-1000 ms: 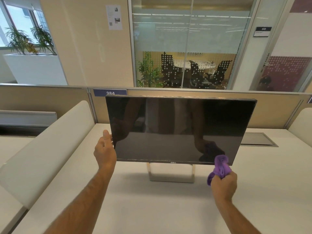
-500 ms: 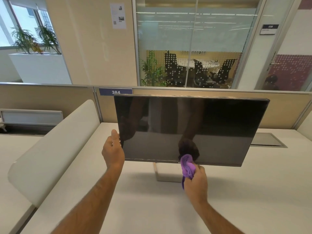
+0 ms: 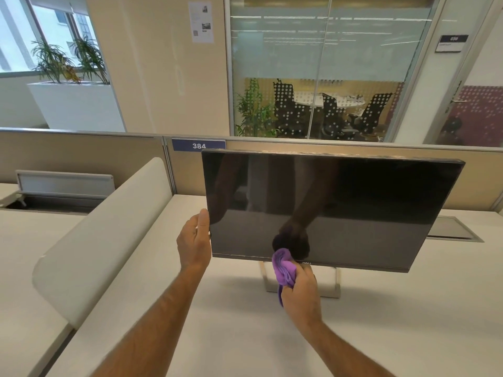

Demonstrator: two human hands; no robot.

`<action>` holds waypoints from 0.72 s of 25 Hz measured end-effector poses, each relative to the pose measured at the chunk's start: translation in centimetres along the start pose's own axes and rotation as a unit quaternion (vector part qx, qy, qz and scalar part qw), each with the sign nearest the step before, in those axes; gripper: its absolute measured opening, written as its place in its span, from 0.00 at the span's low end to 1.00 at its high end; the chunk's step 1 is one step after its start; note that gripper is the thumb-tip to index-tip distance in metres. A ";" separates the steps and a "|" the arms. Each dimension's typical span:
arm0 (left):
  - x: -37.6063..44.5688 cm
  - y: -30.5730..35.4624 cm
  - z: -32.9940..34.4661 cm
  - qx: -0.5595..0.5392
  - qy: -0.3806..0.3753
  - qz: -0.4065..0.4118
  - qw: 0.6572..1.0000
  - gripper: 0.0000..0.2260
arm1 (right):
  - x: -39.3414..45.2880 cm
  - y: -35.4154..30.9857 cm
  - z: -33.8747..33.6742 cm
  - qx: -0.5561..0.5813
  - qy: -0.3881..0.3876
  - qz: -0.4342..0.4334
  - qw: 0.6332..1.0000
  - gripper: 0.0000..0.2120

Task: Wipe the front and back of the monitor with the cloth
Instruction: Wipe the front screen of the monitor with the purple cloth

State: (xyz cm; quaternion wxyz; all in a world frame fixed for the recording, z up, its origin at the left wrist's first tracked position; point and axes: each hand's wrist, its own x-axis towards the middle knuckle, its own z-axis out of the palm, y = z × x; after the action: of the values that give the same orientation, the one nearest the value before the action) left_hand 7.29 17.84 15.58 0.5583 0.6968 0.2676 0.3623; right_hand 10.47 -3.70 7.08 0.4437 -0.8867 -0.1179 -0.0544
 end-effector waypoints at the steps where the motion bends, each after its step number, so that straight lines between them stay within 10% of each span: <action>1: 0.2 0.0 -0.1 -0.004 -0.009 -0.003 1.000 0.29 | 0.0 -0.3 0.4 0.000 -0.007 -0.005 1.000 0.24; 18: 2.4 0.1 -1.9 -0.064 -0.109 -0.055 0.990 0.32 | -0.6 -7.9 9.4 -0.048 -0.098 -0.063 0.992 0.29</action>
State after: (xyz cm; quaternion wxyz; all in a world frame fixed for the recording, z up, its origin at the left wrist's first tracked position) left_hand 7.13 20.79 16.42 0.6466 0.6793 0.2195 0.2688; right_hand 7.81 8.31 7.43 0.3822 -0.8991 -0.2136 -0.0009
